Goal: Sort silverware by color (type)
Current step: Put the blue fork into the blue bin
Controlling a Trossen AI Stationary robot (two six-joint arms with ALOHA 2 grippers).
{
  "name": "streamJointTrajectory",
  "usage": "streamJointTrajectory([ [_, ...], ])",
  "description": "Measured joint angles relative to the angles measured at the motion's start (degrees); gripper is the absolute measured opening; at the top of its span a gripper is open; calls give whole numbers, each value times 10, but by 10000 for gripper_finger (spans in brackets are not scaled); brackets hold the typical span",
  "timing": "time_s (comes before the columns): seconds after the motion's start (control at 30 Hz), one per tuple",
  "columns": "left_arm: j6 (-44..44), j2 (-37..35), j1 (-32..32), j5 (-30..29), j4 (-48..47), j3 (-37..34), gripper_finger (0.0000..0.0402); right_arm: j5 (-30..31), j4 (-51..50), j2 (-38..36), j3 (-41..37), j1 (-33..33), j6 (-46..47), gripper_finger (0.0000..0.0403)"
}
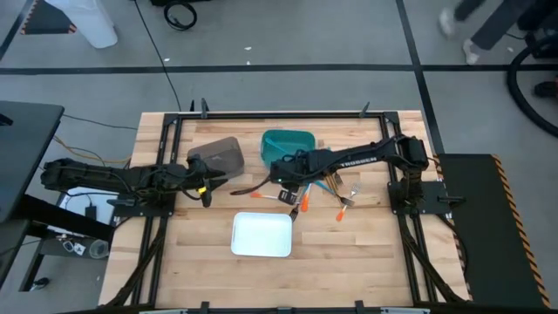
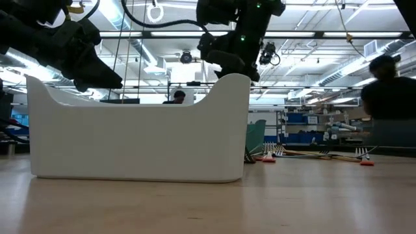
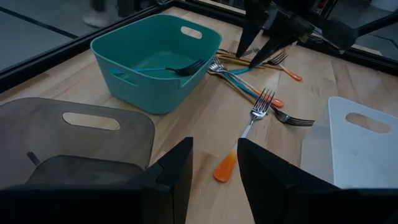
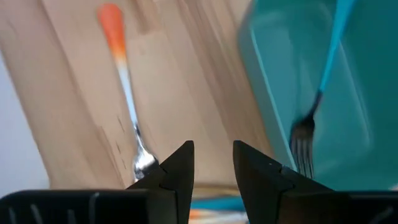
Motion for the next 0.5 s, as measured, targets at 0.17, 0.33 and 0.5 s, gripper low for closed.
streamJointTrajectory([
  [0.17, 0, 0, 0, 0, 0, 0, 134, 7, -40, 0, 0, 12, 29, 122],
  [0.33, 0, 0, 0, 0, 0, 0, 134, 5, -88, 0, 0, 17, 70, 112],
  [0.5, 0, 0, 0, 0, -1, 0, 134, 1, -101, -1, -24, 19, 107, 100],
])
